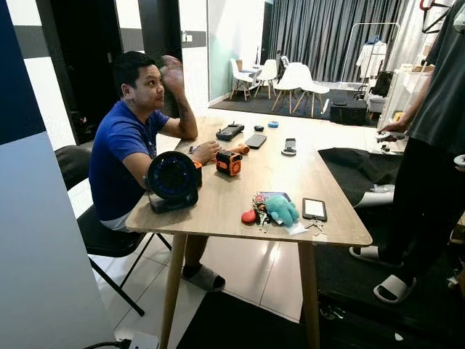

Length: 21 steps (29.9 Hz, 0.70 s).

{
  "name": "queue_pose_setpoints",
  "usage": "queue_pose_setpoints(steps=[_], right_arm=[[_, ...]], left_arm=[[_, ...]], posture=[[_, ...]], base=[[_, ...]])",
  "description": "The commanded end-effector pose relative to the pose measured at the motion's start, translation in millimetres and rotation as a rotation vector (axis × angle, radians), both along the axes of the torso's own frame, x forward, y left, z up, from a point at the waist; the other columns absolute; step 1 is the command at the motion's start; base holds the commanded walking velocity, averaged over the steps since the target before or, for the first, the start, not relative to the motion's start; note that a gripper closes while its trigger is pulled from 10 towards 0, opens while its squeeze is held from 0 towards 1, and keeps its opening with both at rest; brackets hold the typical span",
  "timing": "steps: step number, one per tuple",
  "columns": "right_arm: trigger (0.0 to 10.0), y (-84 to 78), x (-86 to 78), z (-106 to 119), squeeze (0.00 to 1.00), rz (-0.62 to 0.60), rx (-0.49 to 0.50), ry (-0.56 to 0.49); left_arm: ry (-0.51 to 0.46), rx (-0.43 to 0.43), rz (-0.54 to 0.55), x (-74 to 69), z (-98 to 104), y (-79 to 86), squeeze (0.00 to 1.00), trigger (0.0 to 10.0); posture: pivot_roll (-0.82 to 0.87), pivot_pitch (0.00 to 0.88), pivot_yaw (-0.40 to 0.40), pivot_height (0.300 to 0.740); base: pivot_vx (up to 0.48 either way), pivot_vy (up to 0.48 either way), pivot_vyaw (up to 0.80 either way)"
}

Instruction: Hang keys on a hook

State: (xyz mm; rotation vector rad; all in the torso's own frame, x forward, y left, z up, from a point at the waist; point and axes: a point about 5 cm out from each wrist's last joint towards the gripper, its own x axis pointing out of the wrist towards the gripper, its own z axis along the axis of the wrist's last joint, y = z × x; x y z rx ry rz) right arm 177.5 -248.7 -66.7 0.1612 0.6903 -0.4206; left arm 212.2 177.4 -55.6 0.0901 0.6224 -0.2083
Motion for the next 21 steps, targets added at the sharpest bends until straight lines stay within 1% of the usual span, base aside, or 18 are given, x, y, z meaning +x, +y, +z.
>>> queue_pose_setpoints(steps=[1, 4, 9, 12, 13, 14, 16, 21], right_arm=[[10.0, 9.2, -0.8, -3, 0.00, 0.056, 0.021, 0.020], [10.0, 18.0, 2.4, -4, 0.00, 0.097, 0.037, 0.017], [10.0, 22.7, 4.7, -4, 0.00, 0.132, 0.038, 0.021], [10.0, 23.6, 6.6, -4, 0.00, 0.144, 0.035, 0.021], [10.0, 23.7, 8.5, -3, 0.00, 0.149, 0.035, 0.018], [10.0, 23.7, 8.5, -3, 0.00, 0.149, 0.035, 0.018], [10.0, 25.0, 10.8, -2, 0.00, 0.169, 0.036, 0.014], [10.0, 30.7, 10.5, -4, 0.00, 0.219, 0.057, 0.032]], left_arm=[[-0.006, -0.027, -0.029, 1.0, 1, -4.9, 0.00, 10.0], [-0.003, -0.041, -0.057, -0.1, 1, -6.5, 0.00, 10.0], [-0.012, -0.039, -0.059, -0.5, 1, -9.4, 0.00, 10.0], [-0.024, -0.019, -0.016, 1.1, 1, -8.2, 0.00, 10.0], [0.010, 0.019, 0.020, 0.5, -1, -4.1, 0.00, 10.0], [0.010, 0.019, 0.020, 0.5, -1, -4.1, 0.00, 10.0], [0.052, 0.064, 0.045, -1.4, -5, 1.0, 0.00, 10.0], [0.053, 0.052, 0.048, -1.5, -5, 0.9, 0.00, 10.0]], posture=[[0.05, 0.004, 0.004, 0.740], [0.05, 0.000, 0.000, 0.740], [0.06, 0.000, -0.018, 0.740], [0.06, 0.000, -0.019, 0.740], [0.06, 0.000, -0.017, 0.740], [0.06, 0.000, -0.017, 0.740], [0.06, 0.000, -0.012, 0.740], [0.05, 0.000, -0.009, 0.740]], base=[[0.000, 0.000, 0.00], [0.000, 0.000, 0.00], [0.000, 0.000, 0.00], [0.000, 0.000, 0.00], [0.000, 0.000, 0.00], [0.000, 0.000, 0.00], [0.000, 0.000, 0.00], [0.000, 0.000, 0.00]])
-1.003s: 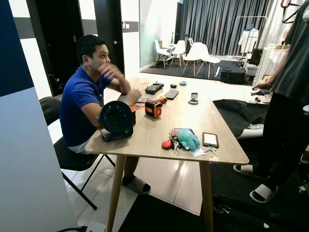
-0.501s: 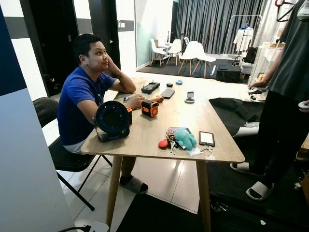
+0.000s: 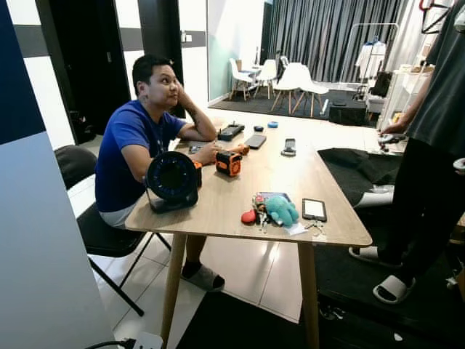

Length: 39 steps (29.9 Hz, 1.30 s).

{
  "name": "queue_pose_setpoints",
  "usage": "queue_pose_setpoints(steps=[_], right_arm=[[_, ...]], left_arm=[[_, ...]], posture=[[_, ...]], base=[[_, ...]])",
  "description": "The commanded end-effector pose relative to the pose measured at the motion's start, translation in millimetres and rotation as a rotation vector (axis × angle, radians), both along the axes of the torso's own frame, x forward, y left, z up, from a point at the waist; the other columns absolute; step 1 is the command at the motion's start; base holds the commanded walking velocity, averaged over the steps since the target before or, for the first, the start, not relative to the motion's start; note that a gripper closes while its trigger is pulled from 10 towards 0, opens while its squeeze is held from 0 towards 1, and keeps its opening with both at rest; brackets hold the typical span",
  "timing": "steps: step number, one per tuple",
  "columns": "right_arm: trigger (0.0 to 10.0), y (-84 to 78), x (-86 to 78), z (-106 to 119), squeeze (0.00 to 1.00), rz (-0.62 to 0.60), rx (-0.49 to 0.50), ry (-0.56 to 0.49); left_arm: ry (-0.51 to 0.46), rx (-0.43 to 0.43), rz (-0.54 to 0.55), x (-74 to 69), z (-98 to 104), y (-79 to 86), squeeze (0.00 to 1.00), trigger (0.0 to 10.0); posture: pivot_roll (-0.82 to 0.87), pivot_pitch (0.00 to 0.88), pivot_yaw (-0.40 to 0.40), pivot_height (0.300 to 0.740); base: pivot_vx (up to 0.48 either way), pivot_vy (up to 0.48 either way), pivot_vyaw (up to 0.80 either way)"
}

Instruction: Hang keys on a hook

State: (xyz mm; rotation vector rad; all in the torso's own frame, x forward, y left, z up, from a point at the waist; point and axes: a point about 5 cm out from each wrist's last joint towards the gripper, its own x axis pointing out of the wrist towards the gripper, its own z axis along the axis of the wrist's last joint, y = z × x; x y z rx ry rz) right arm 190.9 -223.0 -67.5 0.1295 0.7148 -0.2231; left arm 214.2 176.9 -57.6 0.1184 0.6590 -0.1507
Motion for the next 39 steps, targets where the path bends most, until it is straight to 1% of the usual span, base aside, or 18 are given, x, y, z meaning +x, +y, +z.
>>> queue_pose_setpoints(steps=[1, 4, 7, 9, 15, 16, 20, 24, 30, 39], right_arm=[[10.0, 5.0, -2.8, -3, 0.00, 0.027, 0.015, 0.025], [10.0, 7.1, -4.7, -5, 0.00, 0.043, 0.018, 0.033], [10.0, 8.5, -8.6, -7, 0.00, 0.051, 0.017, 0.045], [10.0, 9.0, -9.6, -7, 0.00, 0.054, 0.017, 0.049], [10.0, 9.7, -10.6, -8, 0.00, 0.060, 0.019, 0.058], [10.0, 10.4, -11.3, -9, 0.00, 0.065, 0.021, 0.066], [10.0, 13.9, -13.7, -11, 0.00, 0.088, 0.024, 0.088], [10.0, 14.8, -14.1, -11, 0.00, 0.088, 0.025, 0.087], [10.0, 15.7, -15.2, -12, 0.00, 0.085, 0.027, 0.090], [10.0, 14.4, -15.3, -12, 0.00, 0.085, 0.022, 0.092]], left_arm=[[0.023, 0.005, 0.003, -3.6, -3, 1.4, 0.00, 10.0], [0.020, 0.006, 0.001, -3.0, -3, 0.2, 0.00, 10.0], [0.003, -0.025, 0.021, -0.6, -1, -2.3, 0.00, 10.0], [-0.002, -0.031, 0.020, 0.1, 0, -4.1, 0.00, 10.0], [-0.003, -0.047, 0.025, -0.7, -1, -6.9, 0.00, 10.0], [-0.003, -0.064, 0.029, -1.0, -1, -8.3, 0.00, 10.0], [0.005, -0.085, 0.023, -2.6, -2, -10.6, 0.00, 10.0], [0.008, -0.091, 0.020, -3.3, -2, -10.7, 0.00, 10.0], [0.001, -0.123, 0.007, -3.5, -1, -12.5, 0.00, 10.0], [0.001, -0.137, 0.010, -3.1, -1, -12.2, 0.00, 10.0]], posture=[[0.05, 0.000, -0.009, 0.740], [0.05, 0.000, -0.013, 0.740], [0.05, 0.000, -0.012, 0.740], [0.05, 0.000, -0.012, 0.740], [0.05, 0.001, -0.009, 0.740], [0.05, 0.000, -0.011, 0.740], [0.05, 0.004, -0.009, 0.740], [0.05, 0.005, -0.007, 0.740], [0.05, 0.006, -0.005, 0.740], [0.05, 0.011, -0.005, 0.740]], base=[[0.000, 0.000, 0.00], [0.000, 0.000, 0.00], [0.000, 0.000, 0.00], [0.000, 0.000, 0.00], [0.000, 0.000, 0.00], [0.000, 0.000, 0.00], [0.000, 0.000, 0.00], [0.000, 0.000, 0.00], [0.000, 0.000, 0.00], [0.325, 0.000, 0.00]])
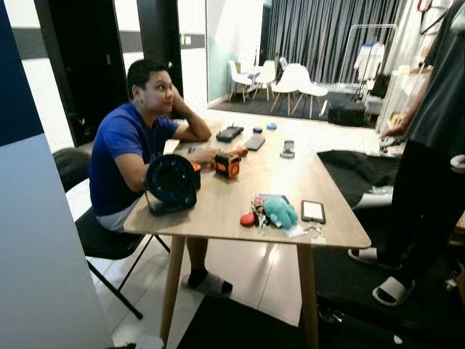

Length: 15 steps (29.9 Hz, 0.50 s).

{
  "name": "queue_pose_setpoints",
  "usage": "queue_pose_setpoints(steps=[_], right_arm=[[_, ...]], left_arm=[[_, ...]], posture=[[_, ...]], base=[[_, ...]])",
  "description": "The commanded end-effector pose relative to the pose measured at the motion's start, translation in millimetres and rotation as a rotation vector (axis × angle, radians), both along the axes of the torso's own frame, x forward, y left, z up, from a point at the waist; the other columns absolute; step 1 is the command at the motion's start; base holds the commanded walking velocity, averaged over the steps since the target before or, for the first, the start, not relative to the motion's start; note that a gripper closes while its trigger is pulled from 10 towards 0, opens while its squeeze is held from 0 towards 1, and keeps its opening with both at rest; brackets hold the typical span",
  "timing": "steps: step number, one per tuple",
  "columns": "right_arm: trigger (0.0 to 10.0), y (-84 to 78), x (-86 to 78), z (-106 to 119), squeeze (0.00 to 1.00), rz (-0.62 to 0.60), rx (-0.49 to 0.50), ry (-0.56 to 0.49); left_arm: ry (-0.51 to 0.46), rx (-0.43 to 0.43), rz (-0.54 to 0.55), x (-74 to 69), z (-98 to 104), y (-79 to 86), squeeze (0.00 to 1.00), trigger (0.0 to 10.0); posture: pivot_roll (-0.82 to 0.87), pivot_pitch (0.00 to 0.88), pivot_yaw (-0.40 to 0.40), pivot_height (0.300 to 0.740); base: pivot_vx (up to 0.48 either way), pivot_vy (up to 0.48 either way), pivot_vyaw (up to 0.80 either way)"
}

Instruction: Hang keys on a hook

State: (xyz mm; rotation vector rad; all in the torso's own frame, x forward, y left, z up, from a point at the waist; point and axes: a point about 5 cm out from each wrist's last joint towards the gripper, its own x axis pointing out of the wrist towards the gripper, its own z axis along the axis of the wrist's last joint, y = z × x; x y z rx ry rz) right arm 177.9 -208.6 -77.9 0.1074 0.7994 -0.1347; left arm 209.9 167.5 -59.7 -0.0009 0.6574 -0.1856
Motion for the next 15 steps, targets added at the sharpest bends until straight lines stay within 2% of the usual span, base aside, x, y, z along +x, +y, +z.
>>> queue_pose_setpoints(steps=[1, 15], right_arm=[[10.0, 0.0, -2.3, -1.4, 0.00, -0.005, 0.002, 0.013], [10.0, 0.4, -1.1, -1.0, 0.00, 0.000, 0.000, 0.013]], left_arm=[[-0.008, -0.017, 0.005, 1.4, 1.1, -2.8, 0.00, 10.0], [-0.013, -0.024, 0.002, 1.3, 1.7, -2.6, 0.00, 10.0]], posture=[[0.05, 0.009, -0.005, 0.740], [0.05, 0.008, -0.008, 0.740]], base=[[0.390, 0.000, 0.00], [0.403, 0.000, 0.00]])
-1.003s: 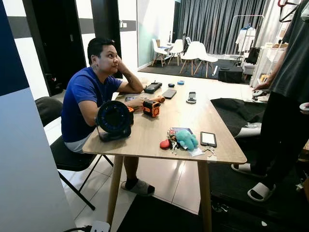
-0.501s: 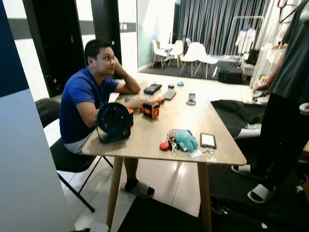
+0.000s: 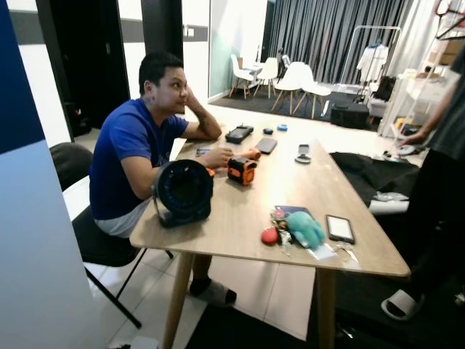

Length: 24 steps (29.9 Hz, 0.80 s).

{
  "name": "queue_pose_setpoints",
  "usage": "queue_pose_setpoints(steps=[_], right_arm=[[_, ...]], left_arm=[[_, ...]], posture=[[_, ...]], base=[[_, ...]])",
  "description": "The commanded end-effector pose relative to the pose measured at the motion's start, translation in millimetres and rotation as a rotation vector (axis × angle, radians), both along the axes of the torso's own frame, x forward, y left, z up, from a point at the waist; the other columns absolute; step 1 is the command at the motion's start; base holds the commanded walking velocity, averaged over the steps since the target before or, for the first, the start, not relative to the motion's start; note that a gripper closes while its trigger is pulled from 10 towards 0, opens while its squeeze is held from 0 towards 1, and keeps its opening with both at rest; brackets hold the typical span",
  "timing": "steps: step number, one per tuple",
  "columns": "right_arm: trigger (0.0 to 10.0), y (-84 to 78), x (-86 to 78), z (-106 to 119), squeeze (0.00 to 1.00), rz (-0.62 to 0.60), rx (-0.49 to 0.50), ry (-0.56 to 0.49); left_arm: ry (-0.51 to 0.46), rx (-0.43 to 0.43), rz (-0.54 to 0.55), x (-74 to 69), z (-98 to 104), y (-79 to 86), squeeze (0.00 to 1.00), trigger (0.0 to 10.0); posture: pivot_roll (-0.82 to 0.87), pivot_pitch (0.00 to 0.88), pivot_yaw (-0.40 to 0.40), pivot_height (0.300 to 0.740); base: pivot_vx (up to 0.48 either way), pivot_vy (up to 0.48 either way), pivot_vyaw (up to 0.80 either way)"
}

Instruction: Hang keys on a hook

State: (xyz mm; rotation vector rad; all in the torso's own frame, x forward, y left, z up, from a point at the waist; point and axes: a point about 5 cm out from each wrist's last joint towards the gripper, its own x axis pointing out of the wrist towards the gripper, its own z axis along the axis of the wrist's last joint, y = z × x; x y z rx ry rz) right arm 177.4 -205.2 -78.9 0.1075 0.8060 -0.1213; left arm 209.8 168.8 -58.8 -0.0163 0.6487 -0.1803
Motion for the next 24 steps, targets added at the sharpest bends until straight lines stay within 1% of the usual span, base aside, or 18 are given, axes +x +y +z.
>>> queue_pose_setpoints(steps=[1, 13, 18, 24], right_arm=[[10.0, -3.1, -0.6, -0.1, 0.00, -0.012, -0.006, 0.007], [10.0, -2.8, -0.4, -0.1, 0.00, -0.010, -0.006, 0.009], [10.0, -1.7, -1.9, -0.9, 0.00, -0.013, -0.002, 0.011], [10.0, -1.3, -2.7, -1.4, 0.00, -0.018, -0.002, 0.013]], left_arm=[[-0.013, -0.009, -0.007, 1.3, 1.1, -3.6, 0.00, 10.0], [-0.042, -0.010, -0.023, -0.5, 2.4, -3.3, 0.00, 10.0], [-0.055, -0.016, -0.051, -1.3, 3.2, -5.3, 0.00, 10.0], [-0.055, -0.022, -0.069, -1.5, 3.4, -6.9, 0.00, 10.0]], posture=[[0.05, 0.008, -0.008, 0.740], [0.05, 0.015, -0.009, 0.740], [0.05, 0.016, -0.007, 0.740], [0.05, 0.017, -0.003, 0.740]], base=[[0.000, 0.000, 0.00], [0.000, 0.000, 0.00], [0.000, 0.000, 0.00], [0.000, -0.392, 0.00]])
